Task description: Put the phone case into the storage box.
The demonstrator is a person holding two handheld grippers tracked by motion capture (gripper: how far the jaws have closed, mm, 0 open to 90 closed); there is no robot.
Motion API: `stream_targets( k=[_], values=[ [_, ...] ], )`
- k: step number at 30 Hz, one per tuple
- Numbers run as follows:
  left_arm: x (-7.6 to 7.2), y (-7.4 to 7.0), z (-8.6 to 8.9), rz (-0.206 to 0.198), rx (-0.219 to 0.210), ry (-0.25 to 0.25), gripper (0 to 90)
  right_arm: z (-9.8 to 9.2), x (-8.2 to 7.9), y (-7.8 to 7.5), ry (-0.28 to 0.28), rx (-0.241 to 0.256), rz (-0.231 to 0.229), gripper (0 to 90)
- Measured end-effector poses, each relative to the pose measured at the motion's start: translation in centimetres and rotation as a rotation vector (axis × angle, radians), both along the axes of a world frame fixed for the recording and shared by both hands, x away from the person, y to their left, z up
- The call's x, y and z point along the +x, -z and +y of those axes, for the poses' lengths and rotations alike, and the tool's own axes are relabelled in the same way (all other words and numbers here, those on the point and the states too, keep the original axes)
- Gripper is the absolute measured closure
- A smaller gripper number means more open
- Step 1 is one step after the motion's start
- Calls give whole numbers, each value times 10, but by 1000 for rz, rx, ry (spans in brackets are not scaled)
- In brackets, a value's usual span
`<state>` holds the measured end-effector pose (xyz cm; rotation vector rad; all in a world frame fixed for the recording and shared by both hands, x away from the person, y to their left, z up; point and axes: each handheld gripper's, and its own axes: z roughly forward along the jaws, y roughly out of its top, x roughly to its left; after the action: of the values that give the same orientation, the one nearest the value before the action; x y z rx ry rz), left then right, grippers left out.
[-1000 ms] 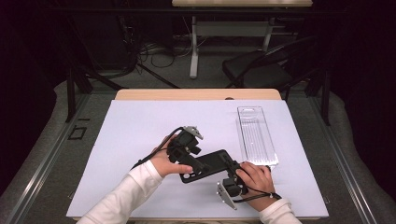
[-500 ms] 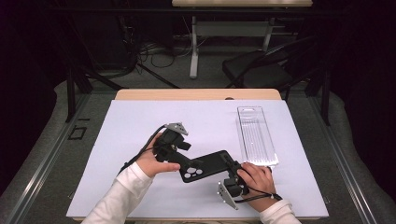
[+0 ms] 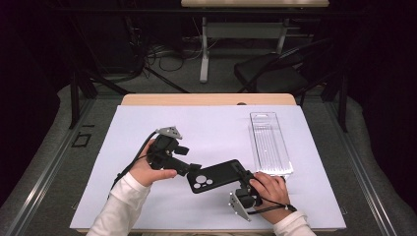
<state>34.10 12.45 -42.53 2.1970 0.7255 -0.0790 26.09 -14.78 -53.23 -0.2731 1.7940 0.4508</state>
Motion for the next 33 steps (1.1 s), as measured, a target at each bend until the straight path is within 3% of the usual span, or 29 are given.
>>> stream_targets(
  k=[7,12,15,24,33],
  values=[
    [0,-3,14,-20,-7,-27,175,0,-1,-2,-8,20,41,868],
    [1,-1,24,-34,-17,-33,178,-2,-3,-5,-3,69,91,868],
    [2,0,28,-39,-18,-40,185,-4,-3,-6,-4,137,140,868],
    [3,3,36,-78,-12,-52,205,-7,0,-9,-20,230,256,869],
    [4,6,45,-44,-2,-81,253,-12,3,-11,-26,351,387,870]
  ],
)
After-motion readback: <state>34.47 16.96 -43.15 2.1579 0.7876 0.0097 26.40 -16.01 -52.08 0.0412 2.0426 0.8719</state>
